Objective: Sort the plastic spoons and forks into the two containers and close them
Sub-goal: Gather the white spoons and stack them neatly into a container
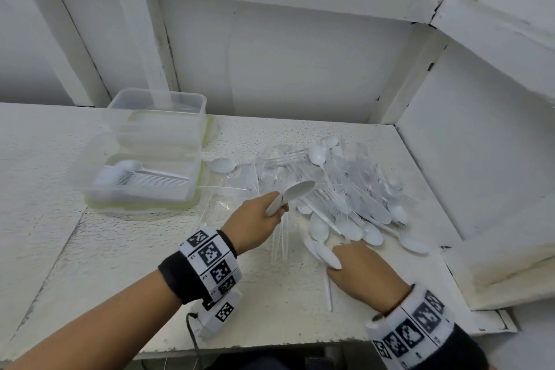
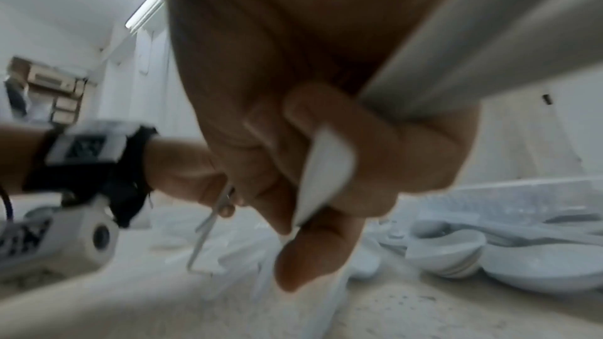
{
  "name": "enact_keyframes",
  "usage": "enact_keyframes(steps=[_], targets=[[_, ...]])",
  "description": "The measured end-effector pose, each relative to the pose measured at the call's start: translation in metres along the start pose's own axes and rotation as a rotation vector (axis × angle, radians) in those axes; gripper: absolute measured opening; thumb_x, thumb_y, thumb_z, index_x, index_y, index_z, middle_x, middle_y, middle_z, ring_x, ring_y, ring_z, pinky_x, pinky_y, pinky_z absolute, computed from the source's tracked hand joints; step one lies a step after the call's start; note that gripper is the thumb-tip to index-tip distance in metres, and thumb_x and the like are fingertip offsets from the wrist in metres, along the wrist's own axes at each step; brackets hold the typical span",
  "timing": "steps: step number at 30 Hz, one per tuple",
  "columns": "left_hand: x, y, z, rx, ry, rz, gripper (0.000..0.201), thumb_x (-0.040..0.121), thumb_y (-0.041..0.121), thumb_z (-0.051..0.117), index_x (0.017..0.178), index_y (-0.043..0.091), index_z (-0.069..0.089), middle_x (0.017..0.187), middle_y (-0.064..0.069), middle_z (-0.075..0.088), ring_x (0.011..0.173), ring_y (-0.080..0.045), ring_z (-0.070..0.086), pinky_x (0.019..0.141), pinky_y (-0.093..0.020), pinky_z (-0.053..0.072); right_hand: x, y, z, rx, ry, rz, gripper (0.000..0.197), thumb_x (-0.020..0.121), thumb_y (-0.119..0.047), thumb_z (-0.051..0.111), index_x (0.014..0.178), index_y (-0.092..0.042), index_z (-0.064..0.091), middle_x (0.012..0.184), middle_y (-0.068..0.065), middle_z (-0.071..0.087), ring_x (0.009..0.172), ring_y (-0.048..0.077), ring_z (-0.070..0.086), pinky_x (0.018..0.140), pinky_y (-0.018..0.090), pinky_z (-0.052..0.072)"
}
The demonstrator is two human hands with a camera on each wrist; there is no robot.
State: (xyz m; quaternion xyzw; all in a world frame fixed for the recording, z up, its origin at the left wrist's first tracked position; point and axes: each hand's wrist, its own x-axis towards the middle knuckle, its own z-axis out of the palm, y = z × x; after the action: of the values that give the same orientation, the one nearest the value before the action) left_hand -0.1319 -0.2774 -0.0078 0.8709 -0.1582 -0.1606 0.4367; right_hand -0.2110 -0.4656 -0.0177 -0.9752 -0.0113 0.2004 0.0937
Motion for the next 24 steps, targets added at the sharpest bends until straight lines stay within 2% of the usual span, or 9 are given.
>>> enact_keyframes(steps=[4, 6, 9, 11, 13, 16, 20, 22, 24], targets=[[0.014, 0.009, 0.009, 0.08, -0.038, 0.062, 0.014, 0.093, 0.015, 0.044, 0.091, 0.021, 0.057, 0.086, 0.004, 0.06, 0.065, -0.006, 0.048, 0.059, -0.02, 0.039, -0.039, 0.01, -0.01, 0.201, -0.039, 0.052, 0.031, 0.097, -0.026, 0.04, 0.066, -0.027, 0.037, 0.065, -0.012, 0.045, 0.057, -0.001, 0.039, 0.055, 0.014, 0.034], [0.023, 0.013, 0.015, 0.115, -0.059, 0.07, 0.011, 0.092, 0.016, 0.046, 0.09, 0.02, 0.056, 0.082, 0.003, 0.058, 0.063, -0.007, 0.047, 0.057, -0.019, 0.035, -0.055, 0.018, -0.014, 0.376, -0.01, 0.123, 0.021, 0.097, -0.023, 0.04, 0.079, -0.02, 0.049, 0.067, -0.008, 0.051, 0.056, 0.001, 0.041, 0.054, 0.014, 0.034], [0.037, 0.02, 0.028, 0.245, -0.149, 0.075, 0.012, 0.093, 0.025, 0.046, 0.085, 0.019, 0.053, 0.077, 0.004, 0.055, 0.069, -0.015, 0.05, 0.058, -0.023, 0.036, -0.066, 0.033, -0.013, 0.684, 0.126, 0.269, 0.013, 0.096, -0.018, 0.042, 0.091, -0.018, 0.054, 0.063, -0.002, 0.056, 0.056, 0.011, 0.044, 0.056, 0.022, 0.036], [0.042, 0.024, 0.038, 0.418, -0.216, 0.073, 0.016, 0.093, 0.031, 0.045, 0.087, 0.018, 0.053, 0.08, 0.002, 0.055, 0.074, -0.017, 0.053, 0.061, -0.025, 0.038, -0.066, 0.043, -0.009, 0.882, 0.23, 0.371, 0.014, 0.095, -0.012, 0.042, 0.088, -0.015, 0.053, 0.055, -0.001, 0.056, 0.058, 0.018, 0.051, 0.061, 0.03, 0.041], [0.045, 0.026, 0.048, 0.587, -0.261, 0.059, 0.026, 0.093, 0.038, 0.046, 0.096, 0.015, 0.057, 0.091, -0.003, 0.06, 0.079, -0.019, 0.057, 0.064, -0.027, 0.041, -0.061, 0.049, -0.006, 1.017, 0.3, 0.437, 0.017, 0.093, -0.004, 0.04, 0.084, -0.013, 0.051, 0.052, 0.003, 0.053, 0.053, 0.021, 0.053, 0.058, 0.033, 0.043], [0.048, 0.026, 0.061, 0.661, -0.284, 0.044, 0.036, 0.091, 0.045, 0.049, 0.102, 0.012, 0.058, 0.097, -0.005, 0.063, 0.087, -0.021, 0.062, 0.065, -0.027, 0.042, -0.055, 0.045, -0.006, 1.184, 0.355, 0.462, 0.02, 0.093, 0.002, 0.037, 0.086, -0.012, 0.05, 0.056, 0.005, 0.043, 0.038, 0.011, 0.041, 0.044, 0.022, 0.035], [0.046, 0.029, 0.068, 0.742, -0.292, 0.07, 0.04, 0.088, 0.047, 0.053, 0.109, 0.013, 0.056, 0.102, -0.003, 0.062, 0.094, -0.02, 0.061, 0.07, -0.026, 0.042, -0.052, 0.031, -0.009, 1.253, 0.42, 0.38, 0.017, 0.095, -0.006, 0.043, 0.081, -0.01, 0.052, 0.056, 0.002, 0.033, 0.039, 0.006, 0.026, 0.039, 0.017, 0.023], [0.044, 0.031, 0.066, 0.797, -0.309, 0.088, 0.036, 0.09, 0.042, 0.052, 0.108, 0.011, 0.056, 0.101, -0.004, 0.062, 0.09, -0.021, 0.059, 0.068, -0.027, 0.041, -0.047, 0.025, -0.011, 1.258, 0.445, 0.352, 0.025, 0.096, -0.018, 0.05, 0.071, -0.013, 0.048, 0.05, -0.003, 0.031, 0.038, 0.006, 0.023, 0.038, 0.016, 0.021], [0.042, 0.032, 0.063, 0.799, -0.333, 0.077, 0.027, 0.09, 0.031, 0.051, 0.105, 0.009, 0.056, 0.09, -0.004, 0.059, 0.081, -0.021, 0.056, 0.064, -0.027, 0.04, -0.041, 0.021, -0.014, 1.281, 0.445, 0.335, 0.02, 0.094, -0.023, 0.052, 0.077, -0.014, 0.055, 0.049, -0.004, 0.032, 0.039, 0.006, 0.024, 0.038, 0.016, 0.021]])
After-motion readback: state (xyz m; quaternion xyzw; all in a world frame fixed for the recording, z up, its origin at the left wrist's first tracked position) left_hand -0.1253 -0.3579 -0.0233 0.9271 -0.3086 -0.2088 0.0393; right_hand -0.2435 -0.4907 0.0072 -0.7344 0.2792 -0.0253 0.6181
